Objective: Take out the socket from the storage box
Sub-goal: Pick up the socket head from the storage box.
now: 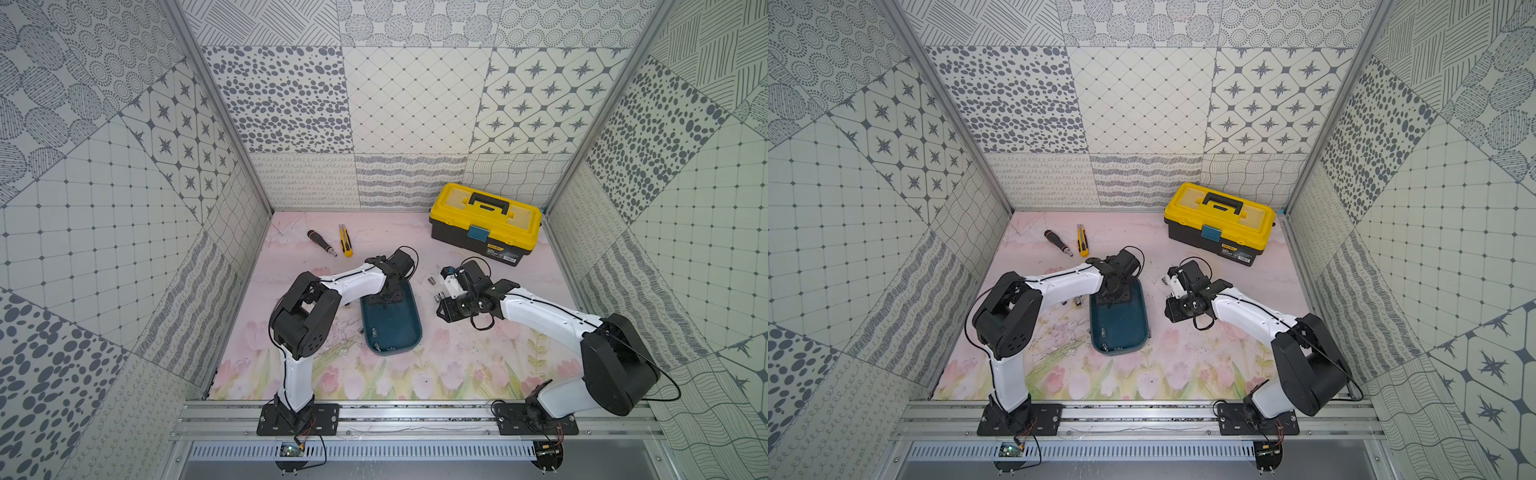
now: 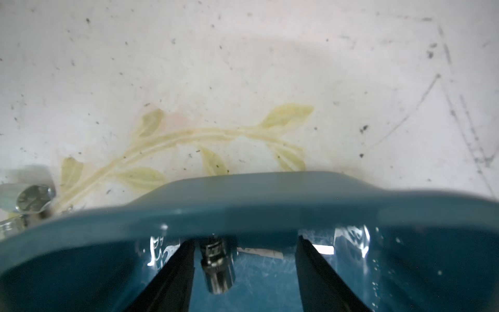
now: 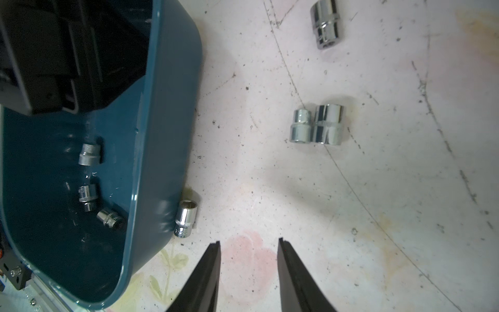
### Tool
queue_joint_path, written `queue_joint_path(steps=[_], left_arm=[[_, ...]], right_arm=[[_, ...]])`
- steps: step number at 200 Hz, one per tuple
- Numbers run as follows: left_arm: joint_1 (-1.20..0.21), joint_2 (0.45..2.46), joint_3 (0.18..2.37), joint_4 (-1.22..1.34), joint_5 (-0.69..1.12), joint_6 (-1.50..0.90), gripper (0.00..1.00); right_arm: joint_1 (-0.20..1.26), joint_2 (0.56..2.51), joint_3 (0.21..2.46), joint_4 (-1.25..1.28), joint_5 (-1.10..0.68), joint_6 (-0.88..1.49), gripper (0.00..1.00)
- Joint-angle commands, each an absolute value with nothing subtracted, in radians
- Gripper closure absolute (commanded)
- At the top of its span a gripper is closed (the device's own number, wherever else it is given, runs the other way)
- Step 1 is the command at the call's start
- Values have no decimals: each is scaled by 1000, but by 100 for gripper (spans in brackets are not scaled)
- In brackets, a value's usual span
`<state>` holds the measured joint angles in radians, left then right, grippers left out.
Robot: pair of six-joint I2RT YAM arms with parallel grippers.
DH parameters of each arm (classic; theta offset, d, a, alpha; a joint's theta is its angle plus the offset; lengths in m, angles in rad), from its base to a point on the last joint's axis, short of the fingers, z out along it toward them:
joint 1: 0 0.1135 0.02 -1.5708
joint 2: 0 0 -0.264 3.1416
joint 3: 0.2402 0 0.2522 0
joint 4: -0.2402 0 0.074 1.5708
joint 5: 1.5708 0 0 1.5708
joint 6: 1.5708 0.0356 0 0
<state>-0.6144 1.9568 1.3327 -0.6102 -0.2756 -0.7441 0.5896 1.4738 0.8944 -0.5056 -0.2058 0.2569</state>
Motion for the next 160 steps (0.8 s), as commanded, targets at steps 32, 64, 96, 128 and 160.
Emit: queue_joint_path(steps=[32, 64, 96, 128, 160], left_arm=[[-586, 1981, 1334, -627, -284, -778, 54], [-586, 1972, 1319, -616, -271, -781, 67], [-586, 1939, 1288, -574, -235, -774, 73], [-584, 1928, 1286, -573, -211, -779, 80], [-584, 1884, 1274, -574, -206, -778, 83]], right_arm=[[591, 1448, 882, -479, -204, 264, 60], [589, 1451, 883, -477, -206, 264, 60], [589, 1451, 883, -477, -206, 262, 60], [587, 1448, 882, -479, -206, 263, 61], [583, 1437, 875, -481, -206, 262, 61]])
